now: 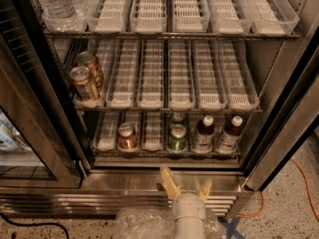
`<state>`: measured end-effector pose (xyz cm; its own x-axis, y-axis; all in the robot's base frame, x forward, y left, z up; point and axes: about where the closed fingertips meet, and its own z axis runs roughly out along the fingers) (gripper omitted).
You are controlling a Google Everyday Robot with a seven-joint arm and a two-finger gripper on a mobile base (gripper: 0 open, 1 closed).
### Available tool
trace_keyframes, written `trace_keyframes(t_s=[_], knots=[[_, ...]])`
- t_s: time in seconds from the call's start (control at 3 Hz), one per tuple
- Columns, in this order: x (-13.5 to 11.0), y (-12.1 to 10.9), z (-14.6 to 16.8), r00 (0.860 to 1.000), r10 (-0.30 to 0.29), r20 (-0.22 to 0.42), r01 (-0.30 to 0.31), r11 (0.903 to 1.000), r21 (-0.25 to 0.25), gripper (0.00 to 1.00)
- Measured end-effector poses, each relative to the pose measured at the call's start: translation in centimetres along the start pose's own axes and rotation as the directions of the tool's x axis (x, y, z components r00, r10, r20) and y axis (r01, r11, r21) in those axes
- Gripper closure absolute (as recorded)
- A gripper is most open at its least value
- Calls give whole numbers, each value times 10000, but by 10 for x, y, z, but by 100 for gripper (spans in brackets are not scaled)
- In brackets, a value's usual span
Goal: Pick blue plastic bottle from bottom shelf of fridge
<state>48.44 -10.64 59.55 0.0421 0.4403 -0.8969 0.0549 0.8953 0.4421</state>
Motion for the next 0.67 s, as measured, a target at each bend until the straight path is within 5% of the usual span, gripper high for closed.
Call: trace_keyframes(t_s=[0.33,0.67], knots=[[25,-34,-18,9968,-415,-685,489,9928,1095,0],[21,-48,-24,9607,-2034,-1892,2273,9670,1148,0]])
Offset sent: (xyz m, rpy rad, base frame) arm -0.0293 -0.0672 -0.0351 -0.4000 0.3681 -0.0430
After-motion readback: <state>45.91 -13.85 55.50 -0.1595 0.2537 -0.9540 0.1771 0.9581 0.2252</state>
